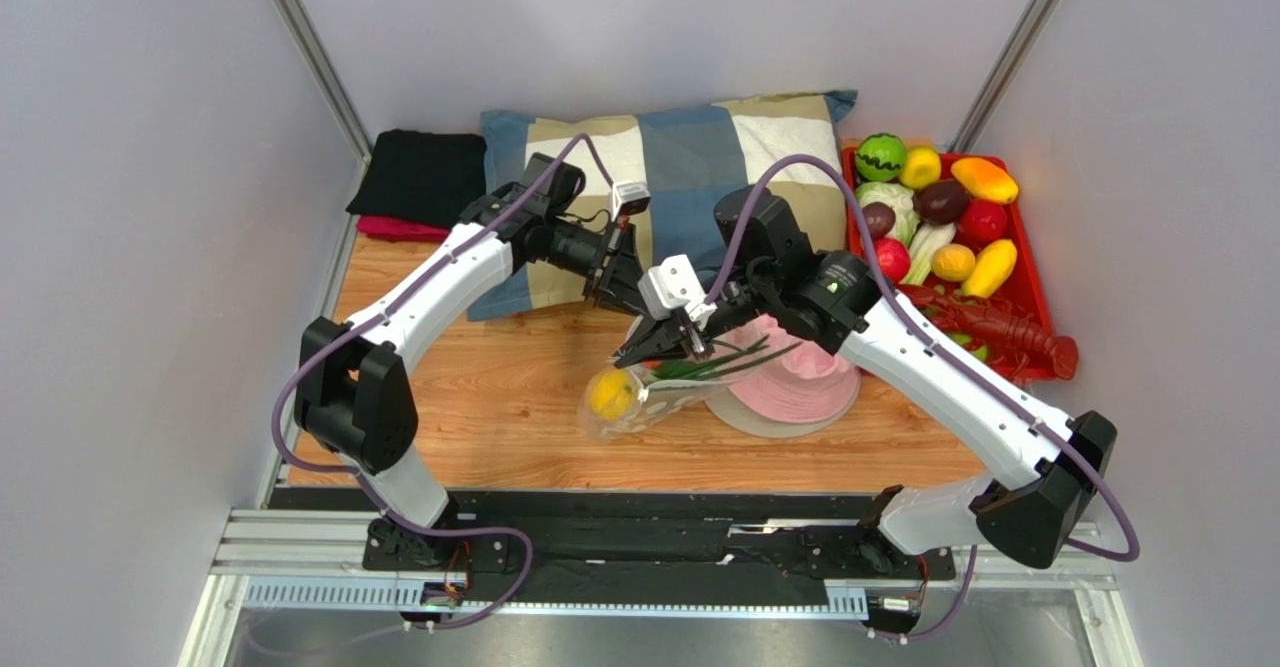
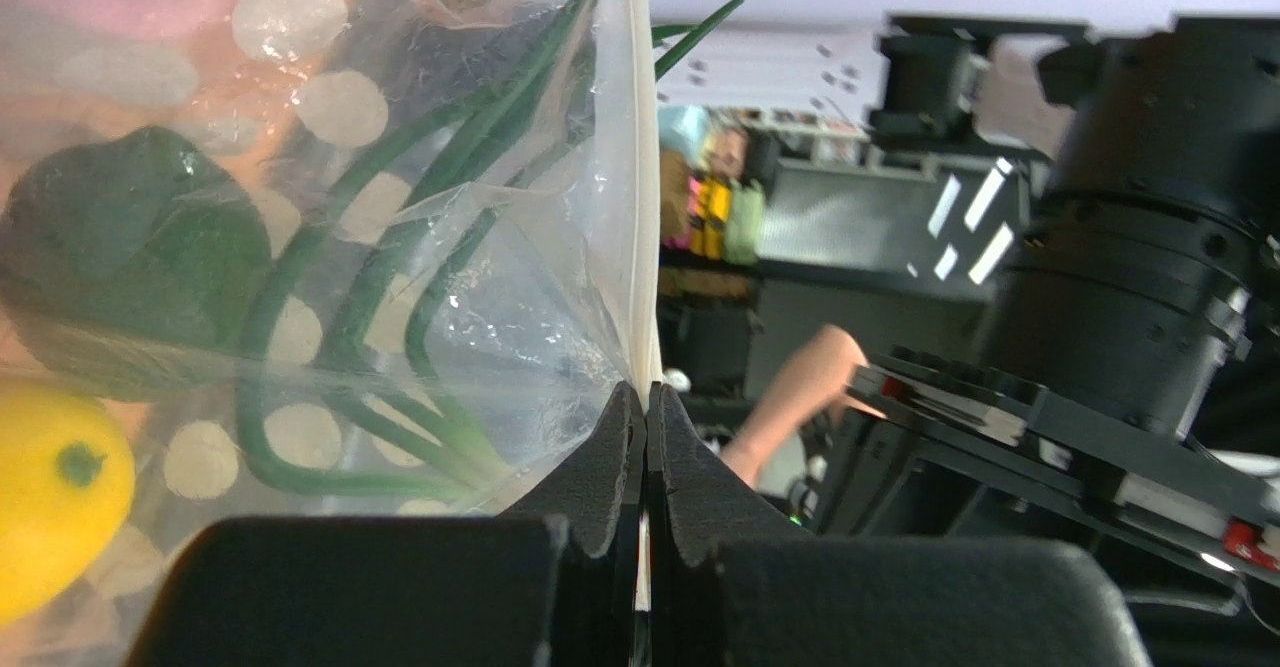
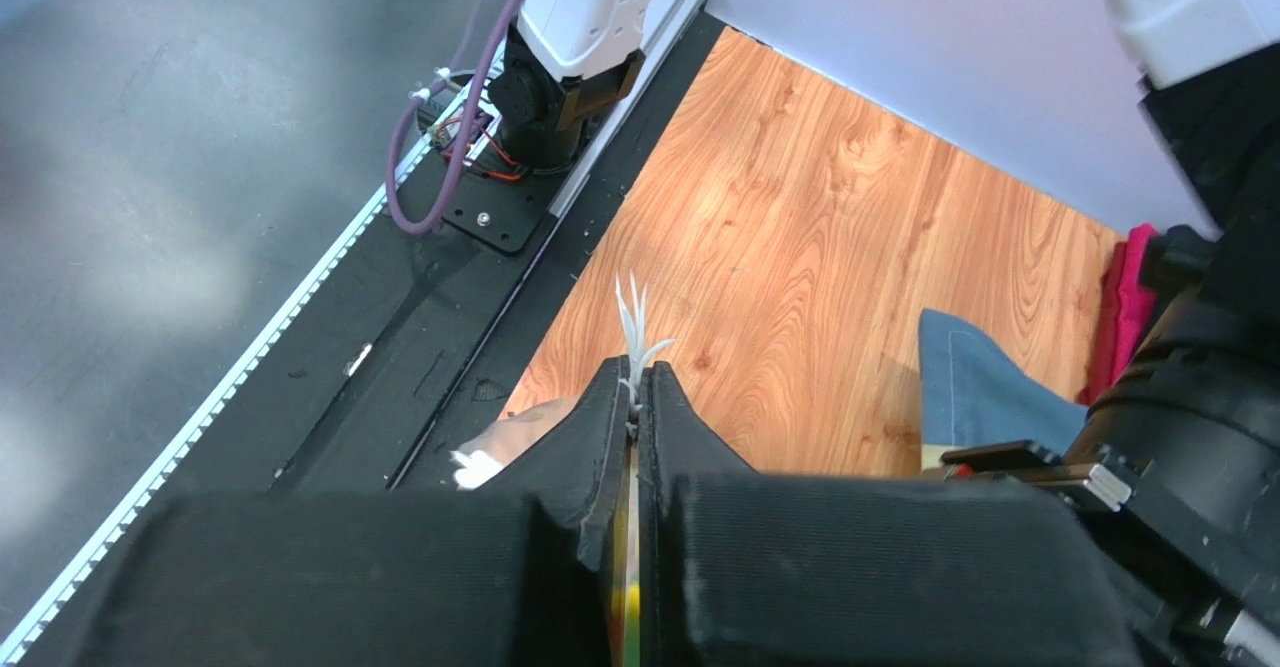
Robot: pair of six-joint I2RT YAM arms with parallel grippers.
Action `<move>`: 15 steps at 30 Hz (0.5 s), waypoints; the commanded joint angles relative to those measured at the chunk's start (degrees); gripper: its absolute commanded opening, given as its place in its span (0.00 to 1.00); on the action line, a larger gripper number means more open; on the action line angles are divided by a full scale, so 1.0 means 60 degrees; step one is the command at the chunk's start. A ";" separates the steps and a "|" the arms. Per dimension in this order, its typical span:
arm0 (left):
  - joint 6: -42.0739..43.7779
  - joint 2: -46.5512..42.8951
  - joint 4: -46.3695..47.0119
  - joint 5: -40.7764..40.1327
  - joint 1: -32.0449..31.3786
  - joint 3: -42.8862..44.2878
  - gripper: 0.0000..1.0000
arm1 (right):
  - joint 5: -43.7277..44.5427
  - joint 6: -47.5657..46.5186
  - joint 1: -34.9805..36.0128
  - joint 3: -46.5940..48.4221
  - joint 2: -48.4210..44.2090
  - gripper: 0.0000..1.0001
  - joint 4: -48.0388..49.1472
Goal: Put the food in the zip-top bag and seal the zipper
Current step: Place the fake vegetable in the zipper food storage bag.
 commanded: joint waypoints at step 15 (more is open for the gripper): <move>1.0147 0.3935 -0.9328 0.2759 0.0810 0.2631 0.00 | -0.0136 -0.3337 0.0064 -0.2721 0.0699 0.00 0.0660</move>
